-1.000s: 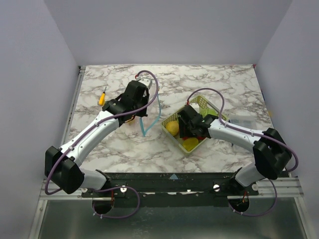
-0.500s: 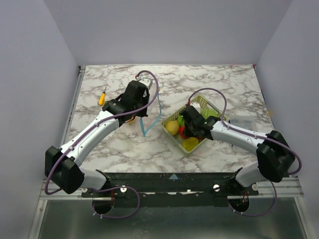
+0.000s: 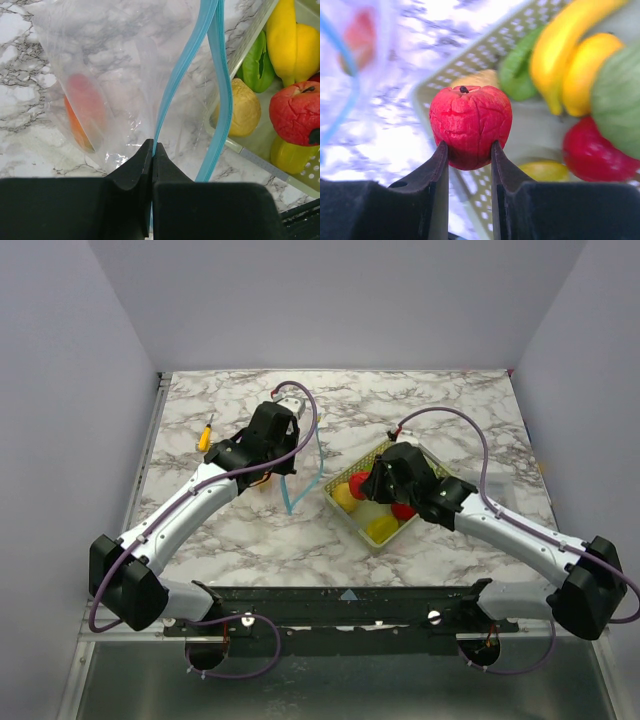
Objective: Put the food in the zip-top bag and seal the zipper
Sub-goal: Pick up the fake fruit from the bin, then place the fake fruit in the zipper food storage bag.
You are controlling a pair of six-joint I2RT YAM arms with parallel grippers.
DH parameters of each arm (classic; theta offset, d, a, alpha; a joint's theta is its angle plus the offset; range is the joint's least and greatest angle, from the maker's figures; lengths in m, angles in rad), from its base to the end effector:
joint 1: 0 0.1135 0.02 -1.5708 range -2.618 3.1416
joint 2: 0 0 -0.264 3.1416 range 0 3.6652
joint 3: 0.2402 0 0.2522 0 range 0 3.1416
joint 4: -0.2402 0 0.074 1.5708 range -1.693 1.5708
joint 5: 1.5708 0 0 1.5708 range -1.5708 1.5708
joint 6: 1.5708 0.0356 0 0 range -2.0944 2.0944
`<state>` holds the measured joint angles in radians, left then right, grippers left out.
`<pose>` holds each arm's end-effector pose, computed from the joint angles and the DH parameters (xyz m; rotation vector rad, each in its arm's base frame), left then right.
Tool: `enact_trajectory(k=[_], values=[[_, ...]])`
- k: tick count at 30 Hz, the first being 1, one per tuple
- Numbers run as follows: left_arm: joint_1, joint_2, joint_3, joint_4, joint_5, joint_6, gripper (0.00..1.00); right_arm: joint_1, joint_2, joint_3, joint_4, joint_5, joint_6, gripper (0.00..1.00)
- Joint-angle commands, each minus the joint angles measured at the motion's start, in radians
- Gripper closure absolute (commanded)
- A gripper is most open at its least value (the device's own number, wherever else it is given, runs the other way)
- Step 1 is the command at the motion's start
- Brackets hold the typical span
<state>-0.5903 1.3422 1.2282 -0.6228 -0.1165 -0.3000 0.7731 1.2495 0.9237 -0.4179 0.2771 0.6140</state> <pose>0.2444 -0.1587 0.3289 0.2765 2.3064 -0.3207 0.1983 0.1799 0.2691 -0.0426 2.3123 0.4001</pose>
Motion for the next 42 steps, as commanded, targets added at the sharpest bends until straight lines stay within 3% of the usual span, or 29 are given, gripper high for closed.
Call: enact_trajectory(k=[1, 6, 12, 33, 36, 38, 40, 42], values=[[0.001, -0.029, -0.005, 0.014, 0.026, -0.005, 1.00, 0.006, -0.016, 0.032, 0.240, -0.185, 0.071, 0.99], [0.001, -0.025, -0.004, 0.012, 0.018, -0.002, 1.00, 0.006, 0.081, 0.091, 0.462, -0.335, 0.141, 0.99], [0.001, -0.017, 0.000, 0.011, 0.021, -0.004, 1.00, 0.006, 0.148, 0.119, 0.594, -0.408, 0.178, 0.99], [0.008, -0.044, 0.000, 0.014, 0.041, -0.018, 1.00, 0.006, 0.283, 0.092, 0.584, -0.281, 0.169, 0.99], [0.010, -0.048, -0.002, 0.019, 0.050, -0.022, 1.00, 0.006, 0.332, 0.142, 0.564, -0.281, 0.168, 0.88], [0.010, -0.050, -0.005, 0.019, 0.052, -0.024, 1.00, 0.006, 0.363, 0.179, 0.556, -0.281, 0.178, 0.65], [0.012, -0.049, -0.005, 0.019, 0.049, -0.022, 1.00, 0.006, 0.384, 0.202, 0.547, -0.280, 0.184, 0.52], [0.012, -0.051, -0.004, 0.018, 0.044, -0.019, 1.00, 0.006, 0.392, 0.214, 0.541, -0.281, 0.182, 0.46]])
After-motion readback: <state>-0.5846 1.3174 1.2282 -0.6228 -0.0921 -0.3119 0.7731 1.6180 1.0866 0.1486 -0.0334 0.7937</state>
